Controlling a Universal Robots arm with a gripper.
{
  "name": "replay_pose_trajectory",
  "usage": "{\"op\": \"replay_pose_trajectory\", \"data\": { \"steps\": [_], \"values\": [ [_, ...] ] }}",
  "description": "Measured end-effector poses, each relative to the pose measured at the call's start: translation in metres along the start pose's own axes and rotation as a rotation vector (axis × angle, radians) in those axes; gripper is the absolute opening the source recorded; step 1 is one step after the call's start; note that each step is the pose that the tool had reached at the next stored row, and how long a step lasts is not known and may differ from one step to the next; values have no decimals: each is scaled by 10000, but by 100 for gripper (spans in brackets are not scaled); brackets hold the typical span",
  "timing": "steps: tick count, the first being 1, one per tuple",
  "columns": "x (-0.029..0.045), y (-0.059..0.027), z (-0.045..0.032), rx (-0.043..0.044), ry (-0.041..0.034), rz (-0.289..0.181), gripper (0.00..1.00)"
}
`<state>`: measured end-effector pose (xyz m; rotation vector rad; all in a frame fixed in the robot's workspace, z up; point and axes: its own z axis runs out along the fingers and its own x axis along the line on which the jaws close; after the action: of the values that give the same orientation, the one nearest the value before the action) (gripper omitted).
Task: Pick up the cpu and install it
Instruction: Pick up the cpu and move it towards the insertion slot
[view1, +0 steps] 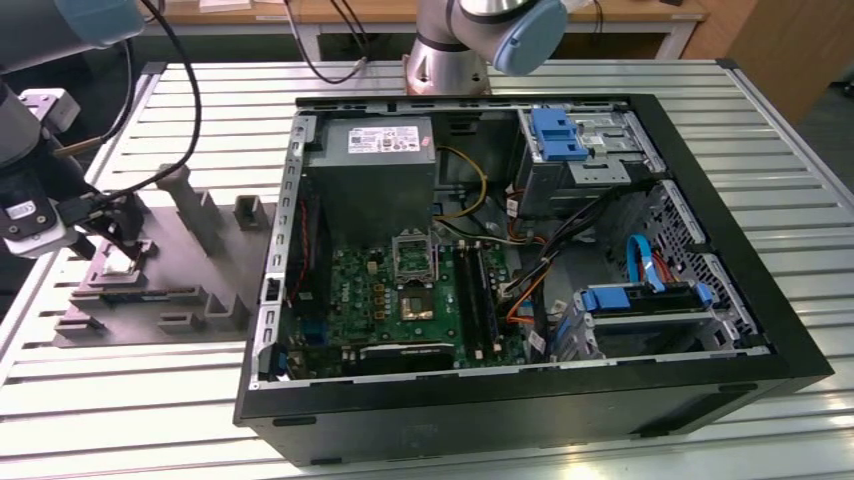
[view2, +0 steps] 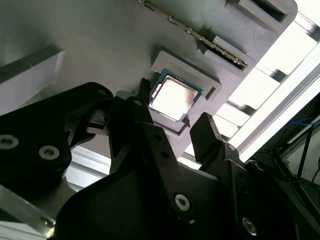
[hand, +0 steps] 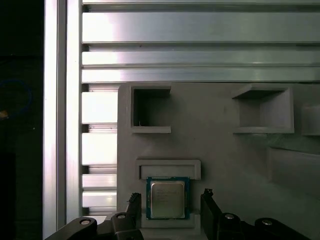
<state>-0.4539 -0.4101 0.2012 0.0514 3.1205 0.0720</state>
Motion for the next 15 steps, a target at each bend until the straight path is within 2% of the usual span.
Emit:
{"op": "replay_pose_trajectory", "data": {
  "steps": [4,15],
  "values": [
    [6,-3,60,1,1,0,59],
    [17,1,118,-12,2,0,59]
  ]
}}
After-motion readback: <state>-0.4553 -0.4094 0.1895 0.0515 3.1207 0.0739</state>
